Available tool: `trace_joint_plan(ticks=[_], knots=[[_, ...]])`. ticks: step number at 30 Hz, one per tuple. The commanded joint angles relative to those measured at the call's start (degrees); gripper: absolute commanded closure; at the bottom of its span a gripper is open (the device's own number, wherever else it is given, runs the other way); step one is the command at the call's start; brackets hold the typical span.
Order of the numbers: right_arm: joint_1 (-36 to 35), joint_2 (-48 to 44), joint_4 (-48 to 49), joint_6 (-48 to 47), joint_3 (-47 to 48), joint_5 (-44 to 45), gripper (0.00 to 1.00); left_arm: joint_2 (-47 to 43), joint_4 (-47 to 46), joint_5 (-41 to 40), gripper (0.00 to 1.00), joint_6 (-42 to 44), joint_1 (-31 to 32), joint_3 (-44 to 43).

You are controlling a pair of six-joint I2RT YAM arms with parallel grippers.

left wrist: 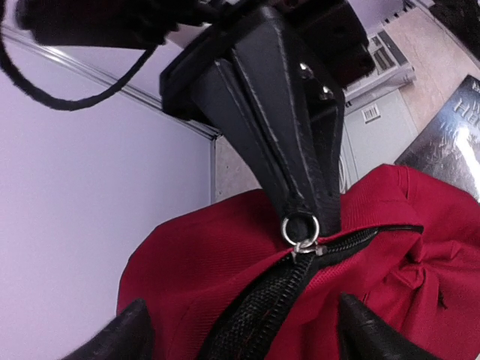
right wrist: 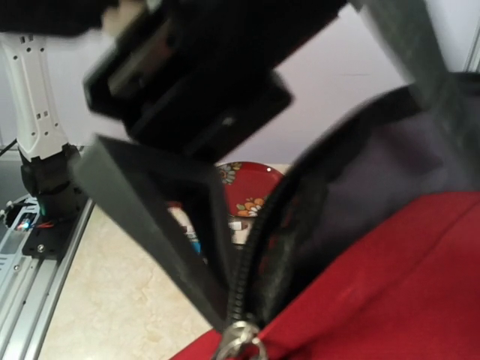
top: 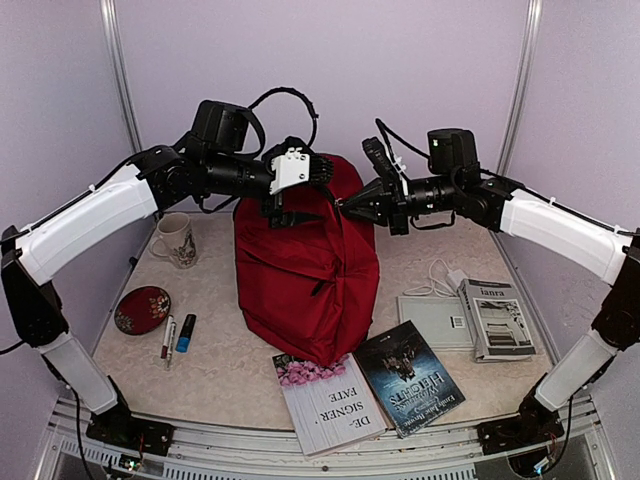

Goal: Pack the student bag
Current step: Hold the largest pocket of the student bag, then unzip the largest pocket of the student bag.

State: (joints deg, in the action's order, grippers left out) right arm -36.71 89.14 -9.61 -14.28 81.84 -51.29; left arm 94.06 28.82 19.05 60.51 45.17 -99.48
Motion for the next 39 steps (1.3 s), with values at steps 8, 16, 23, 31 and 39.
trace_joint_plan(ticks=[8,16,23,31,39], knots=[[-0.07,-5.62,0.56,2.99,-3.27,9.99,1.0,1.07,0.82,-11.14,1.0,-4.08,1.55,-2.23],[0.15,-9.27,1.72,11.47,-13.54,18.15,1.0,3.74,-10.23,-23.77,1.0,-24.33,-5.6,-9.8],[-0.44,-11.63,17.97,26.46,-33.05,16.16,1.0,2.69,-19.3,-30.14,1.0,-29.22,-7.35,-8.38],[-4.08,-9.61,27.35,33.14,-38.01,13.86,0.96,0.13,-25.05,-21.08,1.0,-25.0,-7.27,-0.87],[-2.44,-23.5,16.12,28.29,-33.57,17.05,0.01,-12.55,-33.34,7.8,1.0,-16.06,-4.62,25.63]])
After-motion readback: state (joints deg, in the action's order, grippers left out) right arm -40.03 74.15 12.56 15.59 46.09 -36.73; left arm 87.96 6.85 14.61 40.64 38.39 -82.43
